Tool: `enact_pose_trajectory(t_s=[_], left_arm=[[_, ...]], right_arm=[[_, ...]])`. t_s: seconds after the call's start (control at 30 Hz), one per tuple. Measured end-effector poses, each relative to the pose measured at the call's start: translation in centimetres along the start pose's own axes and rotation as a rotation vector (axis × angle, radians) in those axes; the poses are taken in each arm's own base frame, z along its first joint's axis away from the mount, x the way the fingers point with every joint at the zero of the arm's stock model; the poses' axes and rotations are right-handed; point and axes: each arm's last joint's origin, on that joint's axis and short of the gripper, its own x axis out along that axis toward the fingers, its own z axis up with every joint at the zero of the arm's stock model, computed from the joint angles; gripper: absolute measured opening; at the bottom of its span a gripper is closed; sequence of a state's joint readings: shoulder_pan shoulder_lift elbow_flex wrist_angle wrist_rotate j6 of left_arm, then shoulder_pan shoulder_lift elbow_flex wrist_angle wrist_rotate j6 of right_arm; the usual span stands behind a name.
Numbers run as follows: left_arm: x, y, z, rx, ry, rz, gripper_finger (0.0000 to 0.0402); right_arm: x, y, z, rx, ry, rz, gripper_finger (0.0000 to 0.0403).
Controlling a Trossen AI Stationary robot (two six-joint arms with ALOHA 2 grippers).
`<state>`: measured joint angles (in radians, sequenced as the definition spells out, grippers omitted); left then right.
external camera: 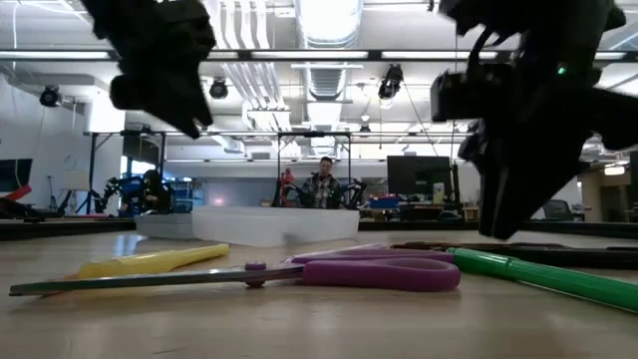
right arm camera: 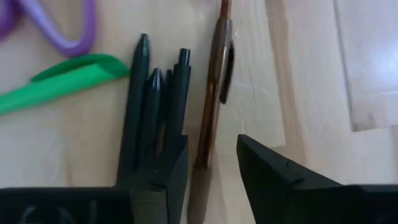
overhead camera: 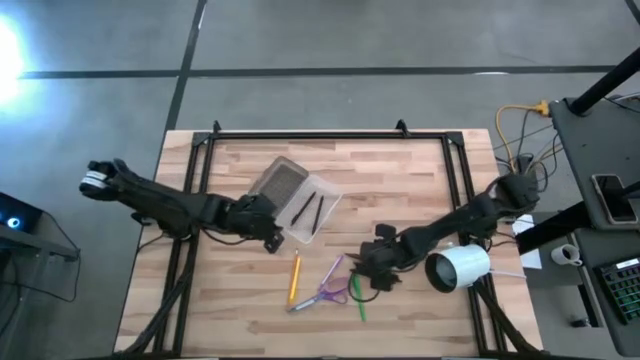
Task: Pick & place school supplies into a supply box
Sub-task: Put the brown pen into the black supply box
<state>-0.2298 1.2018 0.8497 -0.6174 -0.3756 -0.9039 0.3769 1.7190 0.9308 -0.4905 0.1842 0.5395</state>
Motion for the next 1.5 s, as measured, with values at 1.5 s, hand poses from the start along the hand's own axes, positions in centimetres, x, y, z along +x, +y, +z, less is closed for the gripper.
enact_pose_trajectory(t_s=[1.5], left_arm=[[-2.0, 0.9, -6.1, -0.482, -0.111, -0.31, 0.0161]], right_arm=[[2.0, -11.0, 20.2, -0.816, -0.036, -0.216, 0.0056]])
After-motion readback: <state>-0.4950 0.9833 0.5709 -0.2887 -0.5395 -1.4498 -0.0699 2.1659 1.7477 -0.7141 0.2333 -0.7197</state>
